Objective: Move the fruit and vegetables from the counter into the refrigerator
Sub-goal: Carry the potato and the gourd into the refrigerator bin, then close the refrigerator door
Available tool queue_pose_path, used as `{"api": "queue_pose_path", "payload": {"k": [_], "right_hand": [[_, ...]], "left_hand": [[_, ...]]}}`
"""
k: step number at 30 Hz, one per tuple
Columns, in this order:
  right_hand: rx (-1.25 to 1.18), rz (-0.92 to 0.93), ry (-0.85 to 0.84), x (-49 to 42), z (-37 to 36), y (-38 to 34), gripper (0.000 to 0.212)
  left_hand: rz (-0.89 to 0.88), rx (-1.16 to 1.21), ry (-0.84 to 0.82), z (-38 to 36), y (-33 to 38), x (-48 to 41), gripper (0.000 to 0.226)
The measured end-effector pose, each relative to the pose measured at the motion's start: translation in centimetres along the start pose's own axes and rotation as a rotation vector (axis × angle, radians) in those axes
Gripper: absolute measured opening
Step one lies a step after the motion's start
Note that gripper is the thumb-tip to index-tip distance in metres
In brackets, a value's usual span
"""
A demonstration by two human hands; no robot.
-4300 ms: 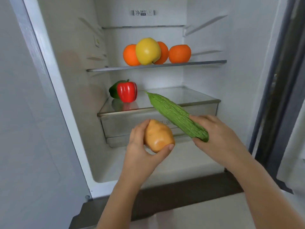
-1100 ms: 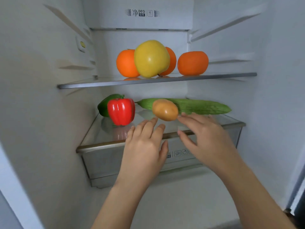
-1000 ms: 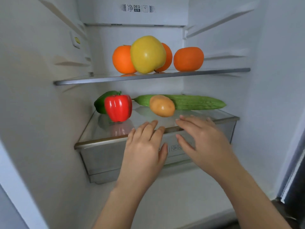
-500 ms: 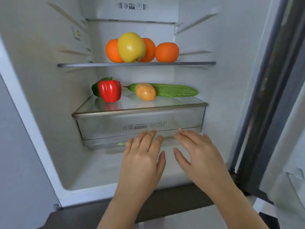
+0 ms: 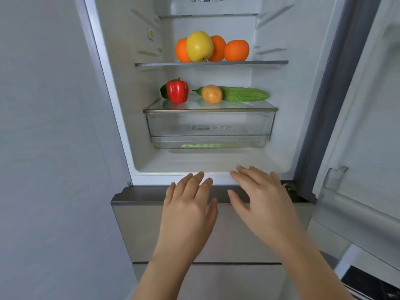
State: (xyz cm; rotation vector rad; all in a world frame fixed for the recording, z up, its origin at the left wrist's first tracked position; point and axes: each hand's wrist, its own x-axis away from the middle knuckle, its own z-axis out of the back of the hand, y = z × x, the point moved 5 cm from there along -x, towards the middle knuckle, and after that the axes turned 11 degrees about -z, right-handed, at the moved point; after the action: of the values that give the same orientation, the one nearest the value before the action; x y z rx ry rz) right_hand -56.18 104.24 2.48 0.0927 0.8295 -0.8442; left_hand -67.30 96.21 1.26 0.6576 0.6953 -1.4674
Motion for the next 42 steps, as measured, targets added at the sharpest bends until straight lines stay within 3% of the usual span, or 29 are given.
{"api": "queue_pose_path", "payload": {"k": [8, 16, 23, 36, 42], "right_hand": [[0.050, -0.043, 0.042, 8.3, 5.1, -2.4, 0.037], [0.121, -0.173, -0.057, 17.4, 10.6, -1.1, 0.042], [0.194, -0.309, -0.001, 21.7, 18.8, 4.4, 0.043], [0.284, -0.565, 0.149, 26.4, 33.5, 20.2, 0.039], [0.275, -0.487, 0.100, 26.4, 34.3, 25.9, 0.049]], "left_hand": [[-0.022, 0.067, -0.046, 4.6, 3.8, 7.4, 0.039], [-0.053, 0.231, -0.134, 6.9, 10.6, 13.6, 0.040], [-0.168, 0.369, -0.156, 7.8, 19.3, 12.8, 0.040], [-0.386, 0.553, -0.023, 7.2, 39.2, 6.3, 0.042], [-0.384, 0.509, 0.017, 5.9, 43.9, 4.5, 0.040]]}}
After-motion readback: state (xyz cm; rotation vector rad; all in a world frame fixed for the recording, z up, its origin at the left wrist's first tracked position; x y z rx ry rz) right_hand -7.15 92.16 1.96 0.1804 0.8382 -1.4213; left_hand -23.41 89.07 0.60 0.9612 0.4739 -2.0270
